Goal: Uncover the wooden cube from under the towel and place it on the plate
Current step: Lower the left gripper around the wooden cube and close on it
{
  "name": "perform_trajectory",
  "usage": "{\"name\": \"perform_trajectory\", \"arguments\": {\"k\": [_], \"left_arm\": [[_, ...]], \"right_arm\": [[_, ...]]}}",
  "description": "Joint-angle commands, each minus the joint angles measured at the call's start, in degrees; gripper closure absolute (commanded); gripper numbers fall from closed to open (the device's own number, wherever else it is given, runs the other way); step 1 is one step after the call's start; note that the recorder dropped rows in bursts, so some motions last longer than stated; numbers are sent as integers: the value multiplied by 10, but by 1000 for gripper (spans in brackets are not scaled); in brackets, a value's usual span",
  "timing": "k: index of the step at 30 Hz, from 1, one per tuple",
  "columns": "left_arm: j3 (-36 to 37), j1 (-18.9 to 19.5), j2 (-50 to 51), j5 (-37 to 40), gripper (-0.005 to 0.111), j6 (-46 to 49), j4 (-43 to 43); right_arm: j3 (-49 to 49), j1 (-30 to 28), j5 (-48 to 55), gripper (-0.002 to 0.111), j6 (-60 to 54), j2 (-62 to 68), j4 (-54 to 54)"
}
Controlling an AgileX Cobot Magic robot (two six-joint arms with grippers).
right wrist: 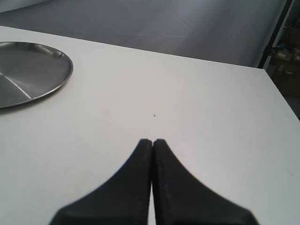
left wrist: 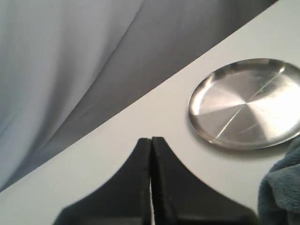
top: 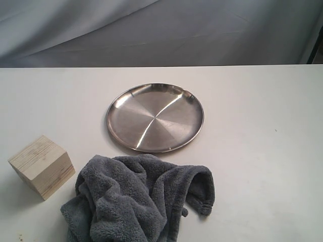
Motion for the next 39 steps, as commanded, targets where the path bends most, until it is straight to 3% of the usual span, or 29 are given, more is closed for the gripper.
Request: {"name": "perform_trajectory", "arguments": {"k": [1,4,10,18,28,34,35,37,38,39], "left_arm": [[-8,30,23,20,107,5,-13],[-9,30,57,20,107,53,-37],[-9,32,147,20,107,48,-38],[-51,100,238,58,107,40,-89],[-55,172,305,68,107,116,-162],[-58,176,336,69,106,128,-190],[-58,176,342,69,104,130,-190],[-58,176,353,69,87,145,-201],[-58,176,356,69,62,167,-214],[-58,176,356,68,45,173,-222]], "right_arm": [[2,0,-2,108,-2,-3,3],[2,0,-2,108,-2,-3,3],[2,0,-2,108,-2,-3,3],[2,0,-2,108,-2,-3,3],[2,0,-2,108,-2,-3,3],[2,0,-2,108,-2,-3,3],[2,0,-2,108,-2,-3,3],[2,0,-2,108,-2,-3,3],[2,0,-2,108,-2,-3,3],[2,0,-2,108,-2,-3,3]]}}
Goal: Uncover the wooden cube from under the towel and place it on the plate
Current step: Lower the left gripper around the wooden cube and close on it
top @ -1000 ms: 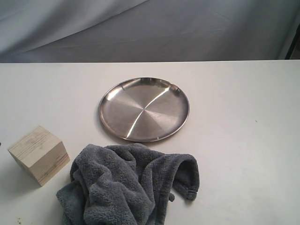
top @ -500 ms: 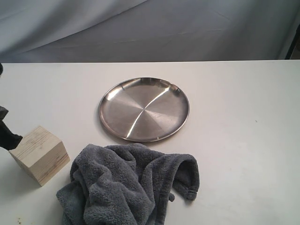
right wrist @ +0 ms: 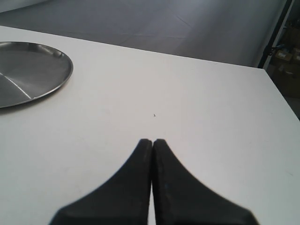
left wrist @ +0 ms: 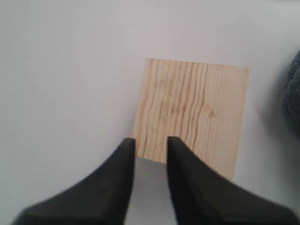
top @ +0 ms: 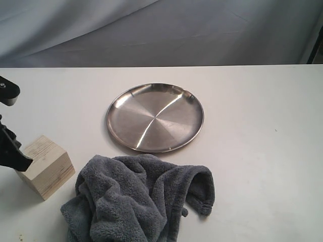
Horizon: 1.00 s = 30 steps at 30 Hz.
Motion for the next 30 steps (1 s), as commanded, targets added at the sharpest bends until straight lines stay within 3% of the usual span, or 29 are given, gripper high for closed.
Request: {"name": "perform_trajectory", "arguments": {"k": [1,2,6,10,14,30], "left_arm": [[-5,2,5,-5,10,29,-31],[-5,2,5,-3,2,27,-35],[-5,2,5,-7,3,28,-60],[-5,2,35,-12,3,133,-100],[-5,2,86,-33,3,176,-111],[-5,24,162,-108,3,176,-73]], "right_arm": [[2,0,-2,108,-2,-3,3],[2,0,-2,108,-2,-3,3],[2,0,-2,108,-2,-3,3],[2,0,-2,108,-2,-3,3],[2,0,-2,108,-2,-3,3],[2,0,-2,108,-2,-3,3]]}}
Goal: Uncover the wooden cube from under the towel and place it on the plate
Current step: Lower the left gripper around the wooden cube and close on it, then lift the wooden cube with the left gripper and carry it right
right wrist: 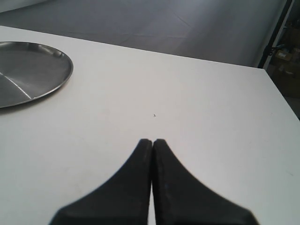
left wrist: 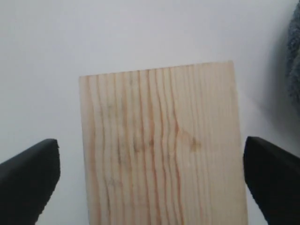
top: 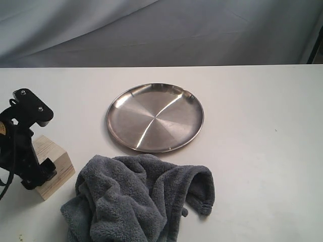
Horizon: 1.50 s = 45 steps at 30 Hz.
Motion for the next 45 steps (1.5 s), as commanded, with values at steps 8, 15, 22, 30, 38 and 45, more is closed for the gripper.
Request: {"name": "perform_trajectory", "arguments": {"k": [8,15,22,30,38,45], "left_arm": [[-3,11,40,-20,3,3,-69],[-3,11,40,-22,26,1,-123],[-3,11,32,-39,107,6,-105],[-19,11,-44,-41,107,0,-108],[-47,11,-158,-37,107,-1,-123],[-62,4,-213,-67,107,38,-271]], "right_arm": [[2,0,-2,108,-2,-3,3],[2,0,-2,108,-2,-3,3],[2,0,-2,108,-2,-3,3],[2,0,-2,108,-2,-3,3],[2,0,-2,108,-2,-3,3],[2,0,-2,108,-2,-3,3]]}}
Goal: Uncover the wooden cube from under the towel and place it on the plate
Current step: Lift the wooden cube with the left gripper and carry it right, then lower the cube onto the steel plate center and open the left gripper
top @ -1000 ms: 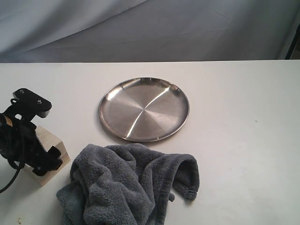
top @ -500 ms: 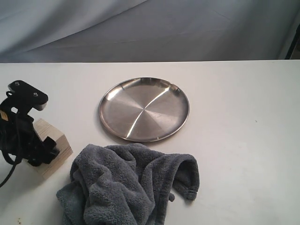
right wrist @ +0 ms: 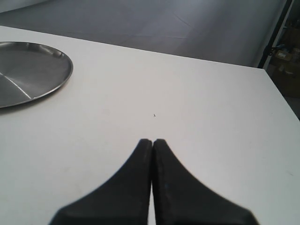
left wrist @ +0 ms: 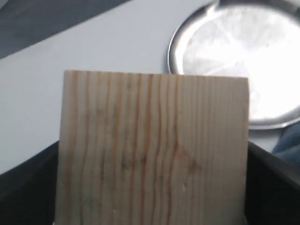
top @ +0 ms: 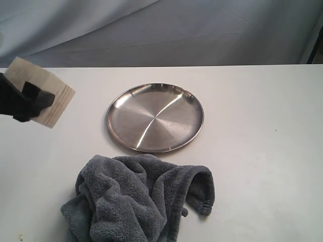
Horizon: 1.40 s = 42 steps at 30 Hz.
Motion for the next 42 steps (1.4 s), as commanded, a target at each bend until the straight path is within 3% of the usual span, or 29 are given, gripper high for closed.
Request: {"name": "perform_trajectory", "arguments": {"k": [1,9,16,23,35,42], "left_arm": [[-8,-14,-21,-36,107,61,-102],[-8,-68,4,-98,107,191,-234],[-16,-108,106,-159,107,207,-245],[-105,-142,233,-150,107,207,-245],[-304,-142,434,-80,107,205,-247],[-369,-142,504,-76,107,205,-247]], "right_arm": [[2,0,-2,108,-2,-3,3],[2,0,-2,108,-2,-3,3],[2,0,-2,108,-2,-3,3],[2,0,-2,108,-2,-3,3],[2,0,-2,108,-2,-3,3],[2,0,-2,108,-2,-3,3]]}}
